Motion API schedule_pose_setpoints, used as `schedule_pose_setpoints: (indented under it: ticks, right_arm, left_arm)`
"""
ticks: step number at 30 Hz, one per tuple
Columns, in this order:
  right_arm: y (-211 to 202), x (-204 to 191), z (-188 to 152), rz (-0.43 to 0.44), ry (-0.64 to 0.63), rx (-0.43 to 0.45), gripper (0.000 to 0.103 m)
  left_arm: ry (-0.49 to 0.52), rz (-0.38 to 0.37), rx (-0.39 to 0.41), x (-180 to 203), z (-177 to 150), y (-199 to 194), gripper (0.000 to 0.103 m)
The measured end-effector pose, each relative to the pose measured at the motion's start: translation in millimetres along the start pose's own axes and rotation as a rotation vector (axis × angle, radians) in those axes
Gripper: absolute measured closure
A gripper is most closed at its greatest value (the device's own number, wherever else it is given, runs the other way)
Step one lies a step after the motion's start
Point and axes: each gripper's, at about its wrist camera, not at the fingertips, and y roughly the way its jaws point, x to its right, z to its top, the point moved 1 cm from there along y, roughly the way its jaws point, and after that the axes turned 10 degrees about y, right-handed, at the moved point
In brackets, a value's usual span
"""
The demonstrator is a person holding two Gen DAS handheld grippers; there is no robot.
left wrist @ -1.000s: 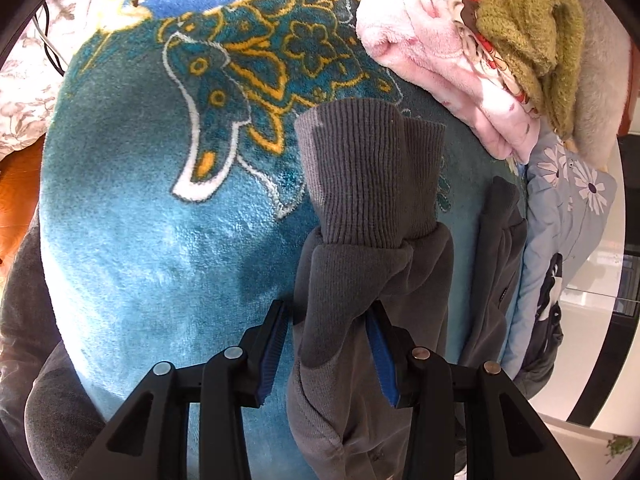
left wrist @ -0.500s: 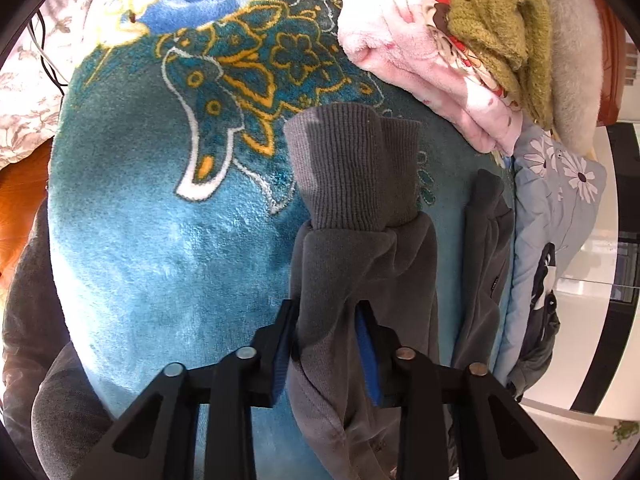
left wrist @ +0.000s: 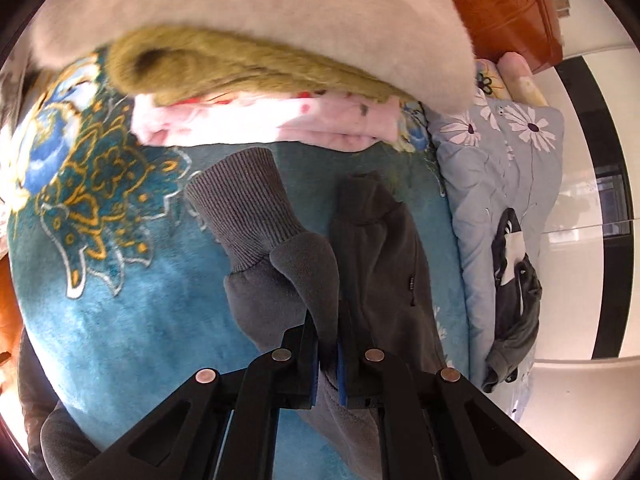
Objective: Fold clothes
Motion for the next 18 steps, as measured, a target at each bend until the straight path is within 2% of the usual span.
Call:
schedule_pose_setpoints:
  ticks: [3, 8, 11, 13, 14, 15, 16, 17, 18]
  right_arm:
    - [5, -23, 20, 0.02, -0.025, 0.031, 0.094]
    - [20, -51, 52, 0.023, -0.046, 0.037, 0.094]
    - [34, -57, 64, -0.02, -0.037, 0.046, 0.094]
    - [41, -60, 72, -0.039, -0.031, 0.061, 0.094]
    - [44, -62, 75, -0.048, -0.031, 0.071, 0.094]
    - [47, -64, 79, -0.059, -0.034, 0.08, 0.094]
    - [51, -67, 84, -0.071, -0.042, 0.088, 0.094]
    - [55, -68, 88, -0.086, -0.047, 0.095, 0.094]
    - [59, -70, 92, -0.102, -0.051, 0.101, 0.094]
  left_arm:
    - [0.069, 0.016, -0.025, 33, 32, 16, 0.096]
    - [0.104, 0.096, -0.088, 87, 78, 51, 0.096]
    - [0.129, 0.139, -0.125, 106, 98, 81, 0.096]
    - [0.13, 0.126, -0.145, 110, 106, 95, 0.095]
    - [0.121, 0.103, -0.156, 110, 110, 101, 0.09]
    - [0.114, 0.075, -0.162, 110, 112, 102, 0.078]
    - [0.111, 0.047, -0.166, 109, 113, 102, 0.07]
    - [0.131, 0.017, -0.153, 108, 111, 98, 0.057]
    - [0.151, -0.014, -0.139, 107, 109, 94, 0.05]
